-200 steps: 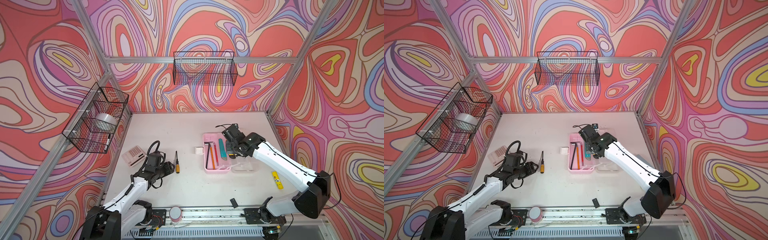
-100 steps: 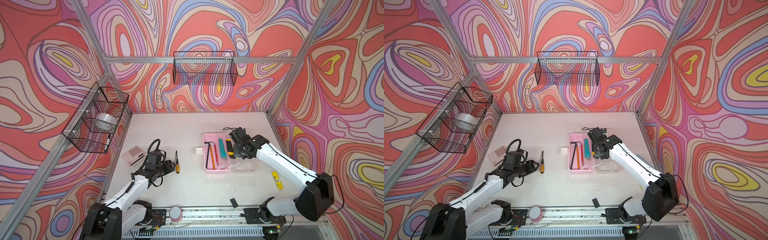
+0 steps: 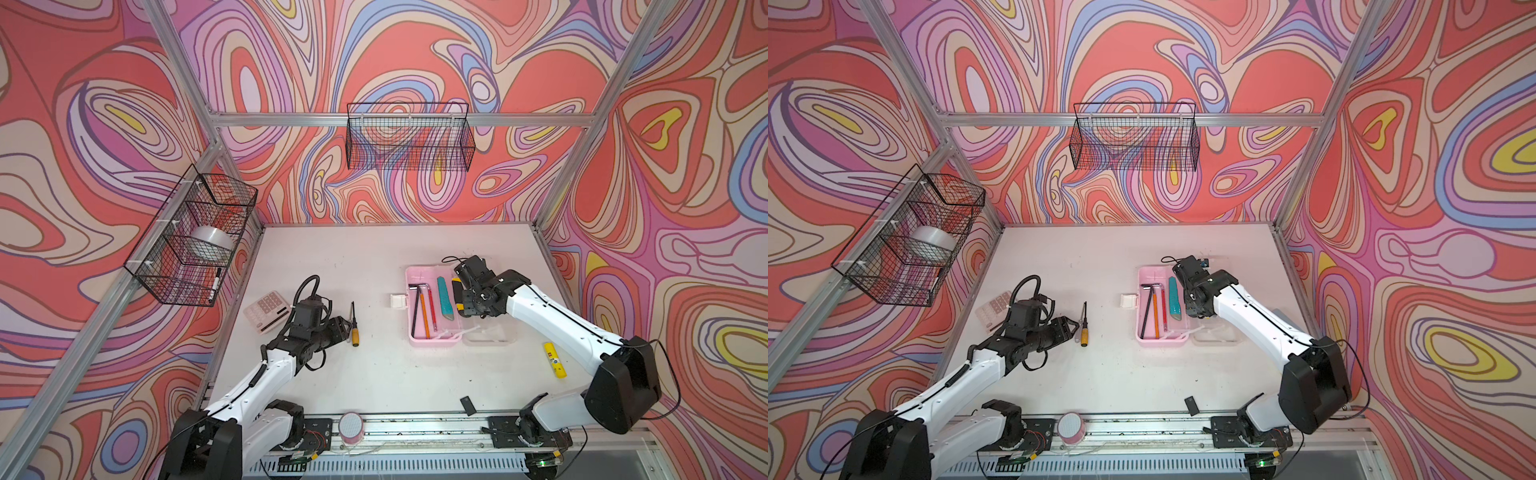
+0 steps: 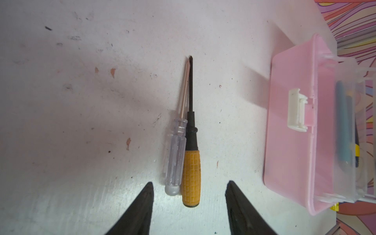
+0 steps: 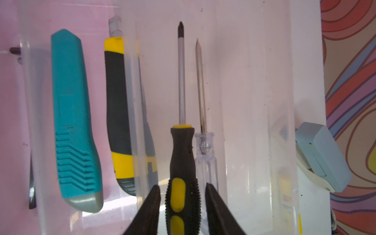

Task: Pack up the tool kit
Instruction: 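Lift the black-and-yellow screwdriver over the box and open the right gripper, then move the right gripper to the yellow-handled screwdriver and lower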

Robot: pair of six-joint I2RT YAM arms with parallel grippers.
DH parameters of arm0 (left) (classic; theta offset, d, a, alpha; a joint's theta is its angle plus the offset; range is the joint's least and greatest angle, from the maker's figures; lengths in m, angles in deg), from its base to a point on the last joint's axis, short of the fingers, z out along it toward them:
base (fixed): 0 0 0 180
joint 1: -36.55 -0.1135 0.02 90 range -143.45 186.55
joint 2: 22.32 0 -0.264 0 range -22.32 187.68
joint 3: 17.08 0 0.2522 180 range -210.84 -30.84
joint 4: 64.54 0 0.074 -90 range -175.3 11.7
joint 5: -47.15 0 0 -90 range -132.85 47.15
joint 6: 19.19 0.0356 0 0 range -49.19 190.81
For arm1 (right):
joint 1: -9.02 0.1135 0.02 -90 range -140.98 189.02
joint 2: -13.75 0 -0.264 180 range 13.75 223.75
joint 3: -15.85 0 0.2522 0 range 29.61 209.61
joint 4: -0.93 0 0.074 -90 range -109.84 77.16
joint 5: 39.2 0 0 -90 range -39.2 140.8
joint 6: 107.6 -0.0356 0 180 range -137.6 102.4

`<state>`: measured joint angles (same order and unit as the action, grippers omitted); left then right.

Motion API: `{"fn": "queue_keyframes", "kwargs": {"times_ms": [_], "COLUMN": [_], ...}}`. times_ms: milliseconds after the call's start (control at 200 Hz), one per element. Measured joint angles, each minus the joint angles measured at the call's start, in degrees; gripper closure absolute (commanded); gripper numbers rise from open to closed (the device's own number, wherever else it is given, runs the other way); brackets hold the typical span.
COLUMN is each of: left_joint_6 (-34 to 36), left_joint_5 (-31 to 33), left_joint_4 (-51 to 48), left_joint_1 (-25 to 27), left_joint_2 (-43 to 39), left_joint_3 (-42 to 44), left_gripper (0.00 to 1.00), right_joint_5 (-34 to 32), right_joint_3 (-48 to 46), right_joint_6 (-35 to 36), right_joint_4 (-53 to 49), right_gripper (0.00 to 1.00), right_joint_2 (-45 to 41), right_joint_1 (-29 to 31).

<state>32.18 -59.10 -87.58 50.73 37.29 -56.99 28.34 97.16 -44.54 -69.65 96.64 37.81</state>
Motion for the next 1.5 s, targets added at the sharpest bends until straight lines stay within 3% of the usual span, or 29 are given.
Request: {"fn": "queue_keyframes", "kwargs": {"times_ms": [300,471,616,886,1137,1502], "left_joint_6": [0.0,0.02,-0.28,-1.75,-2.27,-3.67], "left_joint_5": [-0.74,-1.01,-1.6,0.7,2.05,-2.23], "left_joint_4": [-2.51,-5.31,-7.5,-12.44,-14.01,-9.75], "left_joint_1": [0.0,0.0,0.0,-0.07,-2.36,-5.62], "left_joint_2": [-3.19,-6.38,-7.69,-13.62,-12.72,-10.45], "left_joint_3": [-6.88,-8.04,-7.74,-4.59,0.04,4.11], "left_gripper": [0.43,0.43,0.43,0.43,0.44,0.43], "right_joint_5": [0.55,1.75,6.64,15.3,20.39,23.56], "right_joint_3": [7.63,14.29,17.44,22.18,28.57,33.51], "right_joint_6": [-0.61,-2.71,-4.37,-6.16,-6.21,-6.16], "right_joint_4": [-2.19,0.09,6.75,15.74,17.62,18.47], "right_gripper": [0.57,0.57,0.58,0.59,0.57,0.57], "right_joint_2": [-2.89,-2.58,3.76,24.0,35.26,41.88], "right_joint_1": [1.64,12.04,20.2,26.82,28.57,29.75]}}
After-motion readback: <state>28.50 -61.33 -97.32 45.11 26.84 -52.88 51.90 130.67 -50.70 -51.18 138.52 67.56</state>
